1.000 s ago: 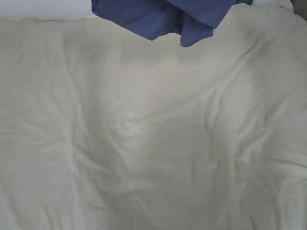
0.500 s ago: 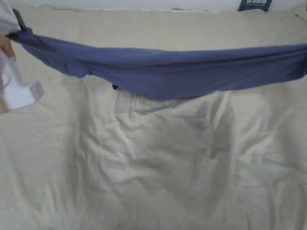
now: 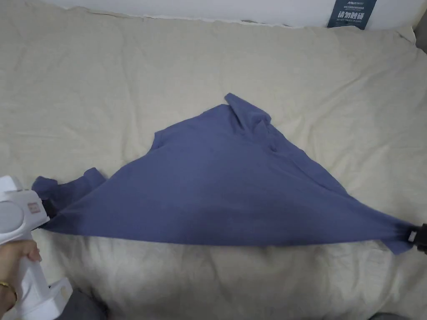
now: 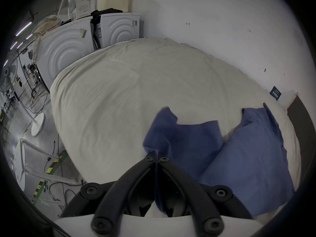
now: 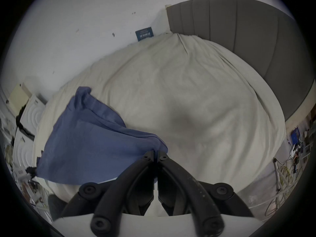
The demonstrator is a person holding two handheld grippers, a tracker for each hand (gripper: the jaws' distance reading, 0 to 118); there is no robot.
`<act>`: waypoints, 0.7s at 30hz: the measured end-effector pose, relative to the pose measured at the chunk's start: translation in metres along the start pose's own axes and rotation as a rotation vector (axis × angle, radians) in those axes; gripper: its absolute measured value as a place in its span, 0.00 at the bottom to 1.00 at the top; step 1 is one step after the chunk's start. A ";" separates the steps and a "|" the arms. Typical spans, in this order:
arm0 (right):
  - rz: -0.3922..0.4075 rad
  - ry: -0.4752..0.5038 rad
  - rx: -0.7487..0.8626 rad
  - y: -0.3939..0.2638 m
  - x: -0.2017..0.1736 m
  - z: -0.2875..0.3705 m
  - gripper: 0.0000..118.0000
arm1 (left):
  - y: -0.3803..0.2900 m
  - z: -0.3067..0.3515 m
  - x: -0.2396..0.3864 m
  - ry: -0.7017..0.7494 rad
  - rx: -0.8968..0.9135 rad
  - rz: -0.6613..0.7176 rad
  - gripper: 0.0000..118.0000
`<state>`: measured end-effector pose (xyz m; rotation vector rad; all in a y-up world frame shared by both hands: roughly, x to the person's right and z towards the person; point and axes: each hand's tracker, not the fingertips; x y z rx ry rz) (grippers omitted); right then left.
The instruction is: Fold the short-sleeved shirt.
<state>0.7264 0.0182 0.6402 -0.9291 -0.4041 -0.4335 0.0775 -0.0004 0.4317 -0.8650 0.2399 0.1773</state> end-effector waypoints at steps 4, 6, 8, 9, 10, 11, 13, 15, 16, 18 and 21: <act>-0.023 0.027 -0.031 -0.034 0.011 0.011 0.05 | -0.015 0.009 -0.018 0.008 -0.004 -0.017 0.01; -0.022 0.033 -0.040 -0.042 0.011 0.015 0.05 | -0.017 0.012 -0.024 0.009 -0.005 -0.015 0.01; 0.000 0.022 -0.017 -0.046 0.008 0.020 0.13 | -0.014 0.020 -0.025 0.019 0.006 0.006 0.20; 0.015 0.004 0.005 -0.045 0.009 0.023 0.37 | -0.011 0.024 -0.027 0.020 0.033 0.018 0.43; 0.033 -0.025 0.032 -0.044 0.008 0.029 0.63 | -0.005 0.029 -0.030 0.004 0.061 0.029 0.67; 0.042 -0.019 0.042 -0.040 0.007 0.036 0.82 | 0.001 0.036 -0.030 -0.010 0.099 0.047 0.89; 0.062 -0.008 0.126 -0.026 0.005 0.055 0.90 | 0.016 0.055 -0.027 -0.042 0.179 0.042 1.00; 0.104 -0.001 0.225 -0.013 -0.007 0.079 0.91 | 0.026 0.076 -0.017 -0.079 0.288 0.013 1.00; 0.133 0.000 0.287 -0.006 -0.014 0.092 0.91 | 0.031 0.089 -0.009 -0.090 0.343 -0.007 1.00; 0.196 -0.009 0.393 0.004 -0.031 0.117 0.94 | 0.035 0.114 0.007 -0.134 0.454 -0.034 1.00; 0.276 -0.018 0.571 0.008 -0.062 0.148 1.00 | 0.031 0.147 0.037 -0.201 0.613 -0.133 1.00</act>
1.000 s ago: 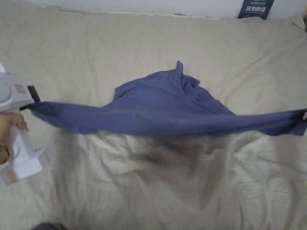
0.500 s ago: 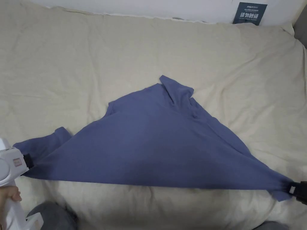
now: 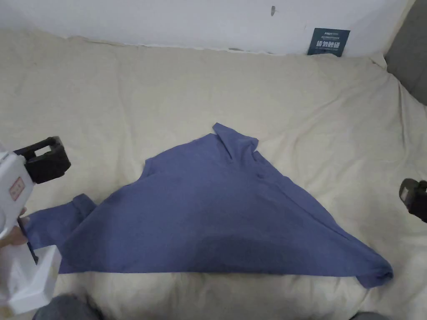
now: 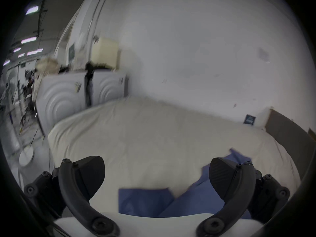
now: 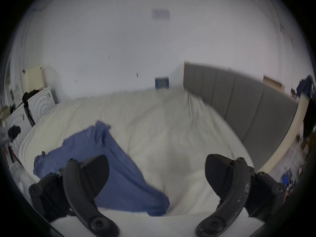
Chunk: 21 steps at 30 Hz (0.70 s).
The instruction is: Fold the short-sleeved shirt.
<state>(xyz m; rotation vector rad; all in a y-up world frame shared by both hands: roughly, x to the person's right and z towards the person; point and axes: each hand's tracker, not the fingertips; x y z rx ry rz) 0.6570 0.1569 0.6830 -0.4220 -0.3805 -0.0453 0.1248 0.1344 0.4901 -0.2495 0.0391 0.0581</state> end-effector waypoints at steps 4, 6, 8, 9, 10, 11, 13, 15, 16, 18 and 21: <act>0.021 0.038 0.167 0.013 -0.033 0.023 1.00 | 0.001 0.020 0.042 -0.010 0.098 -0.140 1.00; -0.009 0.063 0.209 0.014 -0.045 0.029 1.00 | 0.001 0.026 0.053 -0.042 0.106 -0.143 1.00; -0.025 0.085 0.232 0.013 -0.055 0.033 1.00 | -0.001 0.036 0.064 -0.078 0.128 -0.144 0.93; -0.025 0.085 0.239 0.012 -0.059 0.034 1.00 | -0.001 0.039 0.068 -0.094 0.135 -0.147 0.87; -0.026 0.088 0.247 0.011 -0.062 0.035 0.99 | -0.002 0.040 0.070 -0.101 0.136 -0.151 0.84; -0.024 0.107 0.251 0.011 -0.063 0.035 0.98 | -0.003 0.043 0.073 -0.105 0.135 -0.155 0.80; -0.019 0.133 0.247 0.011 -0.063 0.034 0.78 | -0.004 0.046 0.076 -0.114 0.129 -0.160 0.52; -0.012 0.140 0.248 0.010 -0.066 0.034 0.42 | -0.004 0.047 0.076 -0.135 0.113 -0.140 0.22; -0.007 0.139 0.248 0.010 -0.072 0.036 0.25 | -0.005 0.048 0.076 -0.140 0.107 -0.130 0.14; -0.014 0.137 0.249 0.009 -0.072 0.034 0.02 | -0.005 0.050 0.076 -0.127 0.099 -0.131 0.00; -0.040 0.156 0.230 0.009 -0.074 0.035 0.01 | -0.005 0.051 0.074 -0.127 0.065 -0.149 0.00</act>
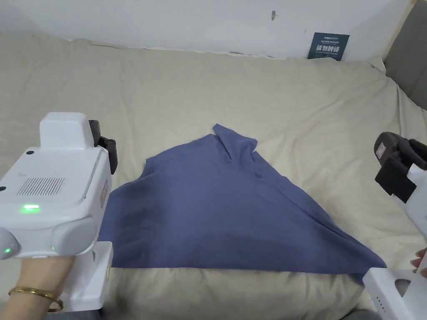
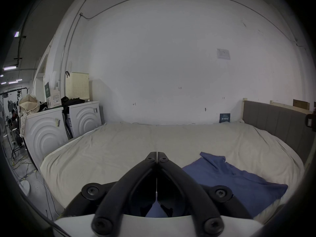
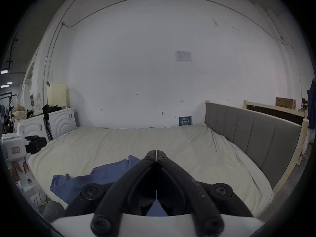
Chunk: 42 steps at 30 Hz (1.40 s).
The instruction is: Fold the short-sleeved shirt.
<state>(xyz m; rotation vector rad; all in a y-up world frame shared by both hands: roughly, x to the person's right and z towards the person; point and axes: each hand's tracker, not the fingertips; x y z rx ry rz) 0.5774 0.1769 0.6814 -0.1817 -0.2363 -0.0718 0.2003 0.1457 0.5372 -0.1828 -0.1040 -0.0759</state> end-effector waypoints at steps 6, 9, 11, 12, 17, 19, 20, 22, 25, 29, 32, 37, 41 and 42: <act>-0.002 0.002 -0.010 -0.001 -0.001 0.000 0.01 | 0.005 -0.002 -0.009 0.003 -0.037 0.029 0.00; -0.006 0.008 -0.017 -0.002 -0.001 0.000 0.01 | 0.016 -0.009 -0.012 -0.049 -0.071 0.024 0.00; -0.002 0.009 -0.030 -0.002 -0.001 0.000 0.01 | 0.031 -0.021 -0.018 -0.104 -0.127 0.045 0.00; -0.003 0.011 -0.035 -0.003 0.000 0.000 0.01 | 0.041 -0.028 -0.020 -0.122 -0.150 0.023 0.00; -0.009 0.008 -0.054 -0.010 0.005 0.000 0.01 | 0.085 -0.078 -0.021 -0.245 -0.236 -0.011 0.21; -0.023 0.009 -0.068 -0.009 0.006 -0.001 0.01 | 0.096 -0.108 -0.017 -0.294 -0.283 0.009 0.38; -0.035 0.007 -0.077 -0.010 0.007 -0.003 0.01 | 0.100 -0.124 -0.012 -0.316 -0.325 -0.005 0.45; -0.049 0.000 -0.089 -0.012 0.011 -0.007 0.01 | 0.103 -0.156 0.003 -0.328 -0.365 -0.025 0.80; -0.057 -0.021 -0.112 -0.013 0.014 -0.013 0.01 | 0.103 -0.207 0.032 -0.383 -0.397 -0.048 1.00; -0.081 -0.057 -0.149 -0.017 0.025 -0.028 0.01 | 0.085 -0.269 0.086 -0.413 -0.497 -0.180 1.00; -0.096 -0.108 -0.203 -0.030 0.037 -0.045 0.01 | 0.053 -0.322 0.130 -0.410 -0.574 -0.262 1.00; -0.135 -0.178 -0.303 -0.053 0.061 -0.074 0.01 | -0.003 -0.386 0.179 -0.461 -0.712 -0.351 1.00; -0.171 -0.233 -0.342 -0.068 0.081 -0.089 0.01 | -0.040 -0.435 0.204 -0.408 -0.819 -0.443 0.97; -0.181 -0.251 -0.353 -0.071 0.084 -0.092 0.01 | -0.047 -0.443 0.208 -0.401 -0.838 -0.457 0.95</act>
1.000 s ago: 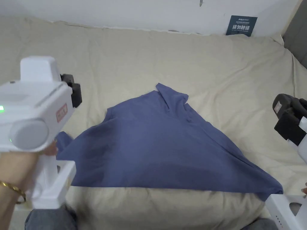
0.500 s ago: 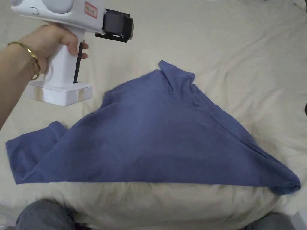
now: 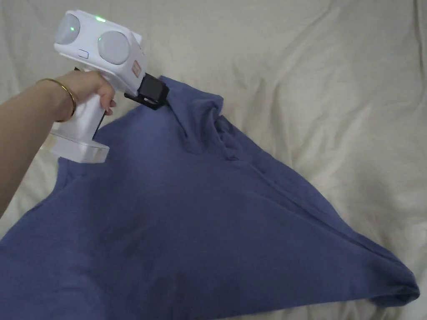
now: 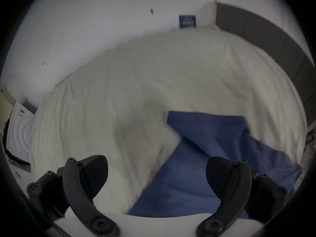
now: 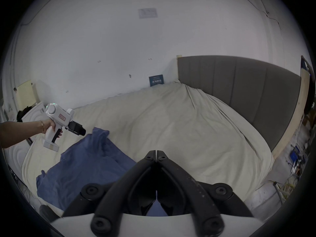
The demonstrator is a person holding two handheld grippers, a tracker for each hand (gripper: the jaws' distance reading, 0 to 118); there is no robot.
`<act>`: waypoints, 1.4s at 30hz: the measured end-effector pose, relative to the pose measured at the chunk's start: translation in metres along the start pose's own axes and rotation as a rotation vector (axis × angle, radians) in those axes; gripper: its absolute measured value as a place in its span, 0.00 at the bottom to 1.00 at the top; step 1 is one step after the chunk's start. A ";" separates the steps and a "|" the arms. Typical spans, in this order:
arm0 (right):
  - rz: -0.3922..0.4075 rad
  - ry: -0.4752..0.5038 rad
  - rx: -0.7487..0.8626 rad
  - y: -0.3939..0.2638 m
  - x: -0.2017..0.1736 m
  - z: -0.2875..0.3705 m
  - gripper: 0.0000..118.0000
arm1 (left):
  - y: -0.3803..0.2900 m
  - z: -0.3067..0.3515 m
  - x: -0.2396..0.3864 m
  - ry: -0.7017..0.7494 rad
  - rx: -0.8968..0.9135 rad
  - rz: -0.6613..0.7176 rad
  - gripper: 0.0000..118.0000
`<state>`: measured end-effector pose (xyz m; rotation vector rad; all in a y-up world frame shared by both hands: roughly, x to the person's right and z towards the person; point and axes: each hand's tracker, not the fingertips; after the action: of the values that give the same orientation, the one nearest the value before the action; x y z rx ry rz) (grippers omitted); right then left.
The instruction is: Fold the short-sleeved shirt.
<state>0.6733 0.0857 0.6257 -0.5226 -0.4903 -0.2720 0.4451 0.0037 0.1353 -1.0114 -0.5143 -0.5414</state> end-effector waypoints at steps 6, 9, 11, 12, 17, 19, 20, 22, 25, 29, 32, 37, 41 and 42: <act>0.010 -0.019 -0.028 -0.003 0.007 -0.018 0.01 | -0.001 -0.011 0.028 -0.102 -0.032 -0.057 0.69; 0.007 -0.008 -0.031 -0.006 0.014 -0.021 0.01 | 0.003 -0.011 0.032 -0.156 -0.072 -0.023 0.56; 0.007 -0.002 -0.032 -0.006 0.015 -0.021 0.01 | 0.005 -0.004 0.033 -0.165 -0.081 0.010 0.37; 0.009 -0.002 -0.031 -0.007 0.015 -0.020 0.01 | 0.004 0.000 0.034 -0.164 -0.079 0.013 0.22; 0.008 -0.013 -0.045 -0.003 0.011 -0.013 0.01 | 0.001 0.026 0.046 -0.104 -0.043 0.013 0.00; 0.005 -0.041 -0.089 -0.001 0.016 -0.012 0.01 | 0.010 0.026 0.030 -0.114 -0.016 0.030 0.00; -0.003 -0.054 -0.113 -0.001 0.021 -0.012 0.02 | 0.011 0.034 0.027 -0.118 0.006 0.039 0.00; -0.032 -0.063 -0.210 -0.002 0.031 -0.015 0.12 | 0.013 0.054 0.020 -0.125 0.055 0.072 0.00; -0.017 -0.068 -0.337 -0.009 0.042 -0.024 0.80 | 0.013 0.078 0.011 -0.146 0.110 0.109 0.00; 0.058 -0.102 -0.466 -0.032 0.041 -0.036 0.95 | 0.011 0.105 0.001 -0.157 0.160 0.153 0.00; 0.005 -0.087 -0.569 -0.051 0.045 -0.045 0.95 | 0.006 0.122 -0.001 -0.143 0.186 0.168 0.00; 0.006 -0.076 -0.609 -0.076 0.049 -0.047 0.85 | -0.007 0.149 0.006 -0.103 0.204 0.180 0.00; 0.090 -0.098 -0.603 -0.086 0.046 -0.048 0.74 | -0.012 0.158 0.008 -0.087 0.201 0.190 0.00; 0.097 -0.106 -0.588 -0.088 0.046 -0.049 0.70 | -0.014 0.159 0.009 -0.086 0.199 0.192 0.00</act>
<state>0.6985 -0.0196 0.6480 -1.1355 -0.4847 -0.2966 0.4194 0.1377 0.2193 -0.8845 -0.5300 -0.2709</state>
